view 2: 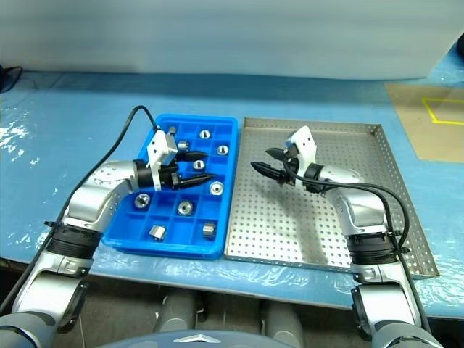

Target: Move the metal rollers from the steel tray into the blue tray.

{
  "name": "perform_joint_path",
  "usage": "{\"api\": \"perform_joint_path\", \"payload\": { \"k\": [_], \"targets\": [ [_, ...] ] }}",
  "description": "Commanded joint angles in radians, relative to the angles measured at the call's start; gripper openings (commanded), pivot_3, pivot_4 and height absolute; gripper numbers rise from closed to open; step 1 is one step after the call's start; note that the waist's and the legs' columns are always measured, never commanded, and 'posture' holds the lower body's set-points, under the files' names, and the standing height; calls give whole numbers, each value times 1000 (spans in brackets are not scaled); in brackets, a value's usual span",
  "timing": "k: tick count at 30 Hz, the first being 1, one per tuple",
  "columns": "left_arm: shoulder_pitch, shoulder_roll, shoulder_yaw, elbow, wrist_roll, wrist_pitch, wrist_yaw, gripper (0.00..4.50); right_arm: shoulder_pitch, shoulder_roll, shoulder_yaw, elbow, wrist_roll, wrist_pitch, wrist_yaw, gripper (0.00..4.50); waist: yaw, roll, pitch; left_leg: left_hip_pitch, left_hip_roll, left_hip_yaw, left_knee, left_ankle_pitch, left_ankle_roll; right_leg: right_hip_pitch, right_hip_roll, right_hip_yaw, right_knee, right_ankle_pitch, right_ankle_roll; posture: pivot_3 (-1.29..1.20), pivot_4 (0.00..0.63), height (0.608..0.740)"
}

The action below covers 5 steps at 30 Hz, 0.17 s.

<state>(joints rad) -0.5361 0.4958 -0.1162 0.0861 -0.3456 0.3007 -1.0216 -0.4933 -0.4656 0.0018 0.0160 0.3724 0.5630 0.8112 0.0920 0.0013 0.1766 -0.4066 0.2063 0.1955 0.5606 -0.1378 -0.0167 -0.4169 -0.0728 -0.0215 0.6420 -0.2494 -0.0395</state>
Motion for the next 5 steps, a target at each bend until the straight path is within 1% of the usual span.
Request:
{"api": "perform_joint_path", "payload": {
  "k": [1, 5],
  "targets": [
    [-24, 9, 22, -25, -6, -10, -8, 3372, -13, -2, -23, -29, 15, -16, -6, 3308, 0, 0, 0, 0, 0, 0, 0, 0, 0, 0, 0, 0, 0, 0, 0, -55, 150, 740],
    [-23, 7, 20, -22, -2, -12, -9, 3372, -10, -4, -23, -26, 12, -19, -13, 3308, 0, 0, 0, 0, 0, 0, 0, 0, 0, 0, 0, 0, 0, 0, 0, -57, 150, 740]
  ]
}}
